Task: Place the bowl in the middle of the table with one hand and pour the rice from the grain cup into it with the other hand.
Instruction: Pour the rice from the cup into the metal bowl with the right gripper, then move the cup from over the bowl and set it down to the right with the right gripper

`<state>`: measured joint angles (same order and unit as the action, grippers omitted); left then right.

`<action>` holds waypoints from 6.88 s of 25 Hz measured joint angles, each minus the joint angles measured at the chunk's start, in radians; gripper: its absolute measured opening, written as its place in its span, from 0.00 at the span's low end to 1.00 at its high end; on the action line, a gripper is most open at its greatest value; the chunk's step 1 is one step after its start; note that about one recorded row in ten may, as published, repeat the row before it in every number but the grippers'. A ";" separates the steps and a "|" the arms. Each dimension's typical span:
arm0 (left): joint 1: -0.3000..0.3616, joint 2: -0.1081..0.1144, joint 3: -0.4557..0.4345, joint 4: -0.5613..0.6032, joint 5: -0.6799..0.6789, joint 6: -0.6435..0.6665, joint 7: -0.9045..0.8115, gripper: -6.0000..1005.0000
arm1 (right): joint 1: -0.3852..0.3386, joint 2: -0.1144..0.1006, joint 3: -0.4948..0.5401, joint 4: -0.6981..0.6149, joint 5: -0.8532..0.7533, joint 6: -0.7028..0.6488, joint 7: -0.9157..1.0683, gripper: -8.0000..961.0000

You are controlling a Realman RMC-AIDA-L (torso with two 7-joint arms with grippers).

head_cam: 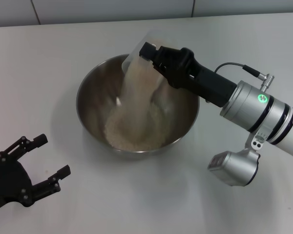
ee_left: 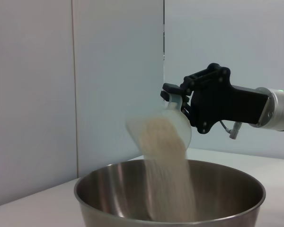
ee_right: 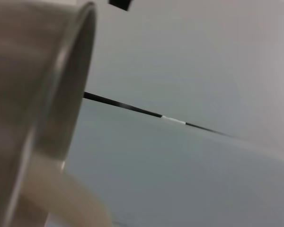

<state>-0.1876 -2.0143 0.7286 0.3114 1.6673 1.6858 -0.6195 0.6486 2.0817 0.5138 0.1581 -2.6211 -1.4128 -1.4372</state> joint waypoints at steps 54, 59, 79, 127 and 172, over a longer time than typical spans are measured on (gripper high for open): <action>-0.003 -0.006 0.000 0.000 0.004 0.003 0.000 0.86 | -0.106 0.008 0.078 0.084 -0.002 0.006 1.357 0.03; -0.003 -0.006 0.002 0.000 0.005 0.004 0.000 0.86 | -0.107 0.008 0.086 0.085 0.002 0.037 1.526 0.03; 0.004 -0.006 0.002 0.002 0.005 0.015 0.000 0.86 | -0.108 0.008 0.091 0.087 0.008 0.097 1.653 0.03; 0.003 -0.004 0.000 0.001 -0.001 0.081 0.000 0.86 | -0.195 0.005 0.118 -0.086 0.383 0.235 1.591 0.03; 0.008 -0.004 0.000 0.011 -0.003 0.092 -0.009 0.86 | -0.232 -0.002 0.110 -0.098 0.381 0.287 1.649 0.80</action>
<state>-0.1794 -2.0185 0.7286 0.3221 1.6642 1.7779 -0.6290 0.4161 2.0801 0.6236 0.0599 -2.2403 -1.1253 0.2123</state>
